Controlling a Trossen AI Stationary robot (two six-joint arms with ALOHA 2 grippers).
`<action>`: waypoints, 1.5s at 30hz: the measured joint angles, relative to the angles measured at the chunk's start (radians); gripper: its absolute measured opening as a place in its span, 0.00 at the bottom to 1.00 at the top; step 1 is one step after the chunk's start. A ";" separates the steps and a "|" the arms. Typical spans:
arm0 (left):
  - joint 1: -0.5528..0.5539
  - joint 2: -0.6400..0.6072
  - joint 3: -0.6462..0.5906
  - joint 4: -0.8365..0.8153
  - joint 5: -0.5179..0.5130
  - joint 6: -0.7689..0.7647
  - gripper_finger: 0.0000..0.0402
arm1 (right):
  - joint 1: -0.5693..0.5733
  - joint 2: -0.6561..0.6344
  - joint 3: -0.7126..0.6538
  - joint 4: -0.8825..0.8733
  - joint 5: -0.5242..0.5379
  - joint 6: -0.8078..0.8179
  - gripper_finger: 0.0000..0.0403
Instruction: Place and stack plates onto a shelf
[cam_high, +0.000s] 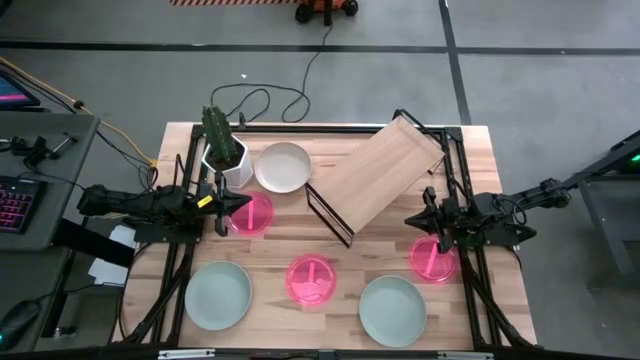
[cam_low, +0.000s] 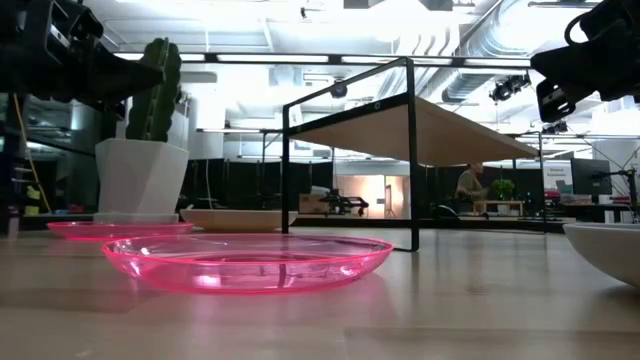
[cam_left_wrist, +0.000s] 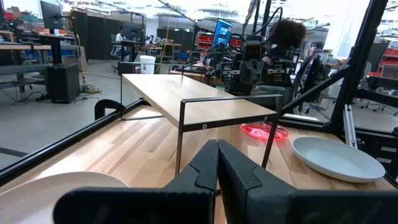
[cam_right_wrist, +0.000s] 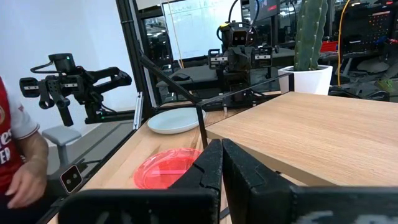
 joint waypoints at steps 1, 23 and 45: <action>0.000 0.000 0.000 0.000 0.000 0.000 0.00 | 0.000 0.000 0.000 0.000 0.000 0.000 0.00; 0.000 0.000 0.000 0.000 0.000 0.000 0.00 | -0.002 0.000 0.000 0.020 0.014 -0.143 0.00; 0.000 0.000 0.000 0.000 0.000 0.000 0.00 | -0.003 0.541 0.285 0.405 -0.096 0.131 0.00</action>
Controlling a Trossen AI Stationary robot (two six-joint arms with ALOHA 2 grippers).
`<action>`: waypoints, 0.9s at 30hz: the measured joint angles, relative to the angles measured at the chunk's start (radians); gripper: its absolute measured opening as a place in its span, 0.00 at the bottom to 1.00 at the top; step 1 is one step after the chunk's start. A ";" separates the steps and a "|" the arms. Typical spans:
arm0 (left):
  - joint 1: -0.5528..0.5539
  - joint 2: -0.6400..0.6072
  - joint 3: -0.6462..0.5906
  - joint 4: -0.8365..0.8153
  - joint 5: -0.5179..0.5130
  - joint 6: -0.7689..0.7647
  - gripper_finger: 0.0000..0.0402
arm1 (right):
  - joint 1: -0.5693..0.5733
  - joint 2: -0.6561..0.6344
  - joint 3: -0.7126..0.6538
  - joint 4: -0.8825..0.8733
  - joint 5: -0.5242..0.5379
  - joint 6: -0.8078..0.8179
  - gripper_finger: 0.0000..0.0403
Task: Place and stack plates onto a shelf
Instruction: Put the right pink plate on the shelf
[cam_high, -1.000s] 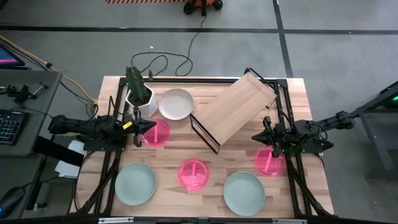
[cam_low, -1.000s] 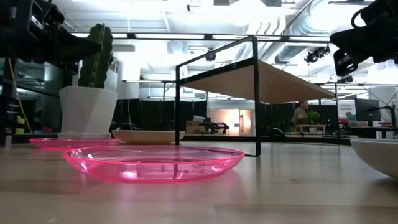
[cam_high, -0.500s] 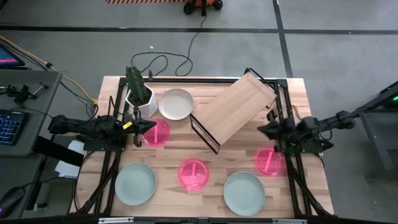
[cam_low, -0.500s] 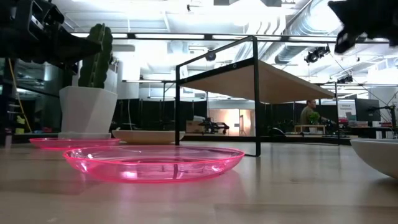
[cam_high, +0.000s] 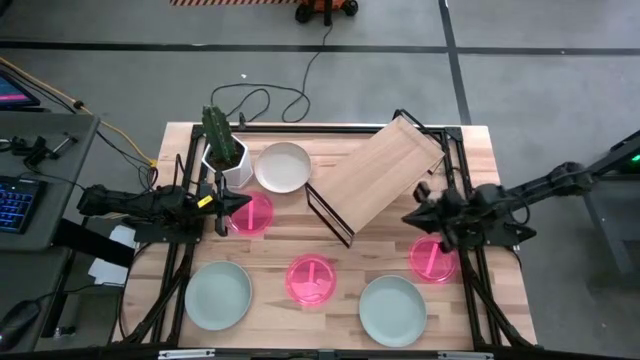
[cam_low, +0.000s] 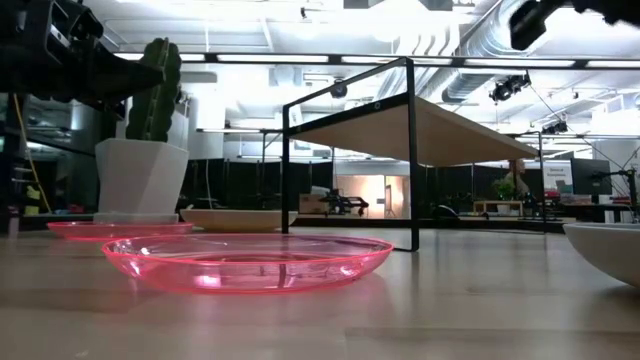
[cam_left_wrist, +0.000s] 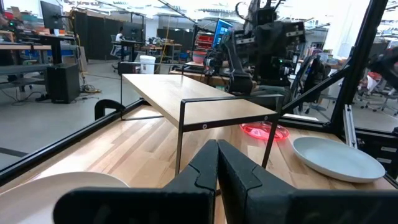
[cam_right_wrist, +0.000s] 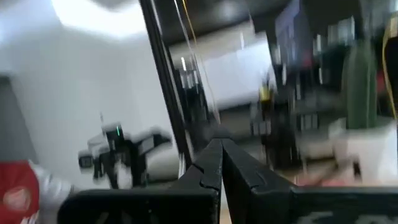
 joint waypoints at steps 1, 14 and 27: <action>0.000 0.000 0.000 0.000 0.000 0.000 0.00 | 0.000 0.020 0.063 -0.130 0.018 0.045 0.00; 0.000 0.000 0.000 0.000 0.000 0.000 0.00 | 0.118 0.361 0.663 -1.380 0.053 0.926 0.00; 0.000 0.000 0.000 0.000 0.000 0.000 0.00 | 0.209 0.602 0.527 -1.435 0.061 1.293 0.00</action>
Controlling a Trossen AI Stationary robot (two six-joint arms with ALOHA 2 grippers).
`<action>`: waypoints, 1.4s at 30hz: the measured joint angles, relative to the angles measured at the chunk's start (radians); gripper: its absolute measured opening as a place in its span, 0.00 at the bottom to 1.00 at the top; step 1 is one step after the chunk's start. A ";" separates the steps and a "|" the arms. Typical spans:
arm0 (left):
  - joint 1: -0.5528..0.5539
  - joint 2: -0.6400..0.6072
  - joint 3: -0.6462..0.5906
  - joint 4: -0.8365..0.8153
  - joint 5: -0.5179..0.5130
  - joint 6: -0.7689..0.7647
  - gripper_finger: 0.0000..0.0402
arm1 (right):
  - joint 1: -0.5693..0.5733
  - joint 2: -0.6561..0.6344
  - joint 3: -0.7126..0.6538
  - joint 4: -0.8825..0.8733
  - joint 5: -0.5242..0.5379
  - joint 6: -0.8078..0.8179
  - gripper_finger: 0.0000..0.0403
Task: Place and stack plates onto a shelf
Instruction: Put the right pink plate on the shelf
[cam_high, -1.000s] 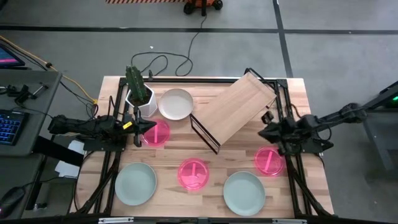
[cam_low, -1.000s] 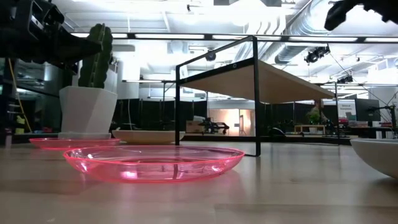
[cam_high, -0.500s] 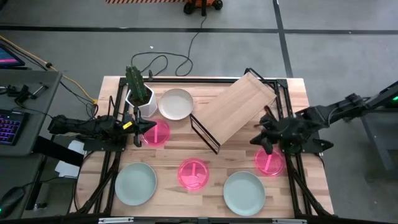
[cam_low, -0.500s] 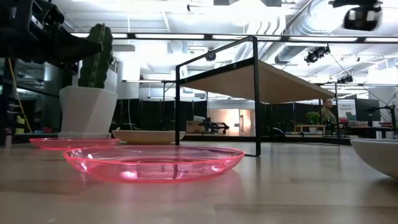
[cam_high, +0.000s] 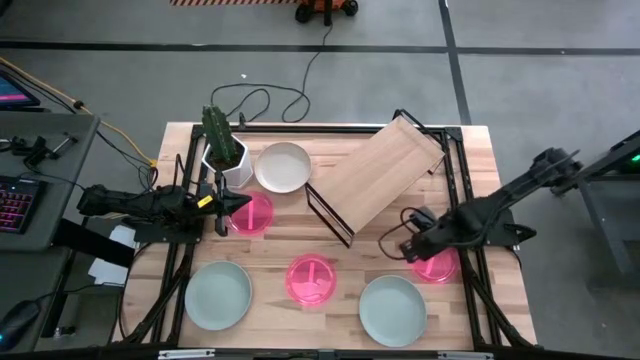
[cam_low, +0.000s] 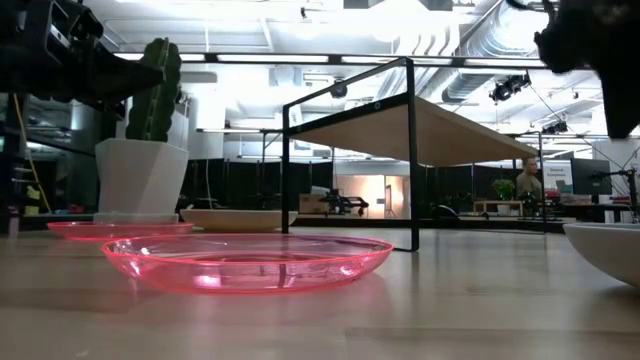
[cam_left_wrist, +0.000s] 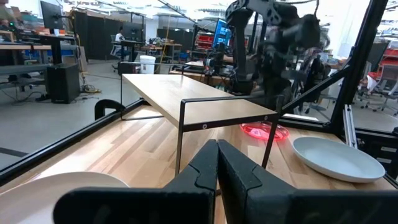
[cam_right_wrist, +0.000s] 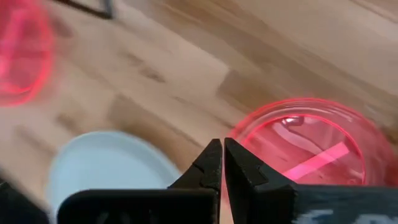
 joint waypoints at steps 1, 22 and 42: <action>0.000 0.000 0.000 0.000 0.000 0.000 0.00 | 0.000 0.015 -0.010 0.013 -0.002 0.015 0.00; 0.000 0.000 0.000 0.000 0.000 0.000 0.00 | 0.003 0.274 -0.053 0.145 -0.065 0.099 0.04; 0.000 0.000 0.000 0.000 0.000 0.000 0.00 | 0.003 0.364 -0.051 0.157 -0.100 0.220 0.39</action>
